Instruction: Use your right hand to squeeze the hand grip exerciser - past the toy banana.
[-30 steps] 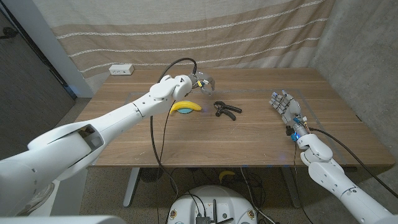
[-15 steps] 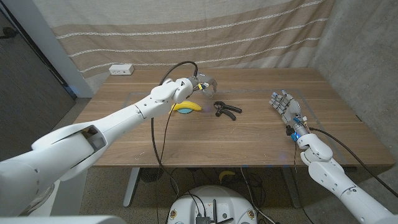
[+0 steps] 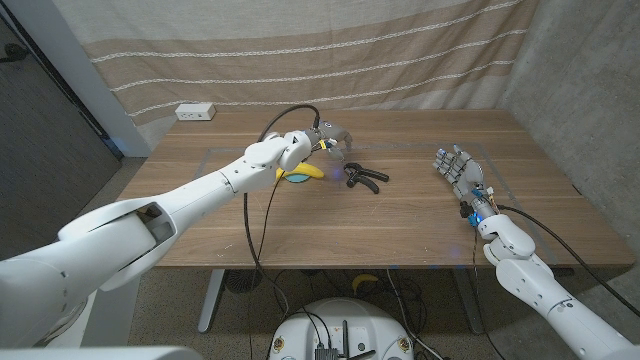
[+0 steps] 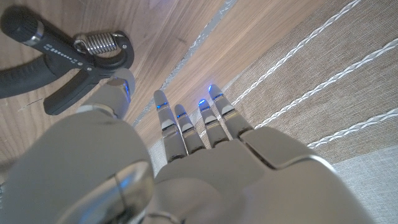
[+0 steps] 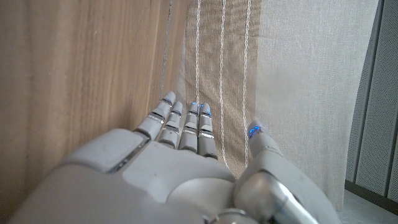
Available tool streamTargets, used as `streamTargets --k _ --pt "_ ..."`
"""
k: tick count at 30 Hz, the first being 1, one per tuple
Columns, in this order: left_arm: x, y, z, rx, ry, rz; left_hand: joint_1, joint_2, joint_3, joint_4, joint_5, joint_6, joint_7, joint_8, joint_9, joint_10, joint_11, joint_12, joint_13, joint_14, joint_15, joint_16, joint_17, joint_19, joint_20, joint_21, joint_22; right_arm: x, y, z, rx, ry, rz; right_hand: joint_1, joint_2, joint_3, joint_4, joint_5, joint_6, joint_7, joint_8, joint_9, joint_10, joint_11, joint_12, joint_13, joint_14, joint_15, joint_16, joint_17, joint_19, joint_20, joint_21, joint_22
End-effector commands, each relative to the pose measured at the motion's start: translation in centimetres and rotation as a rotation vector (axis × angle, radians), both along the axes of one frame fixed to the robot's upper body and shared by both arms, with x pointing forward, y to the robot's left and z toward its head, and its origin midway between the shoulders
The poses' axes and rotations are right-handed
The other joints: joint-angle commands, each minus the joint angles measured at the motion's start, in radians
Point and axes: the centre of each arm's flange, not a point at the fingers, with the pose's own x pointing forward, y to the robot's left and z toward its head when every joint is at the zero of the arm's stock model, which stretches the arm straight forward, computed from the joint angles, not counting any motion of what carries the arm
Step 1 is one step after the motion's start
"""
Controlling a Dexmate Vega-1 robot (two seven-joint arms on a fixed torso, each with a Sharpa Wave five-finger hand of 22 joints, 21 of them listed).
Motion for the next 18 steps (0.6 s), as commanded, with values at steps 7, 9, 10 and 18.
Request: streamTargets --k 7,9,10,18 --pt "1.1 -0.6 -0.7 -0.015 -0.006 -0.036 0.028 0.025 -0.009 0.005 0.003 0.017 0.009 0.001 0.001 0.019 0.003 -0.001 0.006 0.016 -0.114 0.011 0.003 0.012 -0.001 0.005 0.003 0.2 -0.2 -0.2 0.005 0.007 -0.002 -0.004 -0.001 -0.002 0.0 0.006 0.008 -0.001 0.004 0.002 0.007 -0.001 0.002 0.005 0.008 0.0 0.004 0.005 0.01 0.004 0.004 0.002" --pt "1.2 -0.8 -0.7 -0.016 -0.004 -0.038 0.032 0.027 -0.012 0.004 0.002 0.022 0.01 0.002 0.001 0.026 0.002 0.0 0.006 0.017 -0.115 0.01 0.003 0.014 -0.001 0.006 0.003 0.2 -0.3 -0.2 0.005 0.007 -0.002 -0.005 -0.001 -0.002 0.0 0.006 0.009 -0.001 0.003 0.002 0.007 -0.001 0.002 0.005 0.009 0.001 0.005 0.006 0.011 0.003 0.004 0.002" --pt "1.3 -0.9 -0.8 -0.016 -0.007 -0.041 0.033 0.028 -0.013 0.004 0.002 0.023 0.009 0.002 0.001 0.026 0.001 0.0 0.006 0.017 -0.115 0.01 0.003 0.015 -0.002 0.006 0.004 0.2 -0.3 -0.2 0.003 0.008 -0.003 -0.005 -0.002 -0.002 0.0 0.005 0.009 -0.001 0.003 0.002 0.007 -0.001 0.002 0.005 0.009 -0.001 0.004 0.006 0.011 0.004 0.004 0.002" --pt "1.8 -1.4 -0.9 -0.012 -0.009 -0.048 0.042 0.016 -0.028 -0.001 0.0 0.038 0.006 0.006 0.001 0.032 -0.007 -0.002 0.007 0.02 -0.12 0.008 0.002 0.018 -0.007 0.005 0.004 0.3 -0.4 -0.2 0.006 0.011 -0.003 -0.006 -0.002 -0.002 0.0 0.005 0.01 0.0 0.002 0.002 0.007 -0.002 0.001 0.005 0.009 0.0 0.005 0.008 0.011 0.004 0.004 0.002"
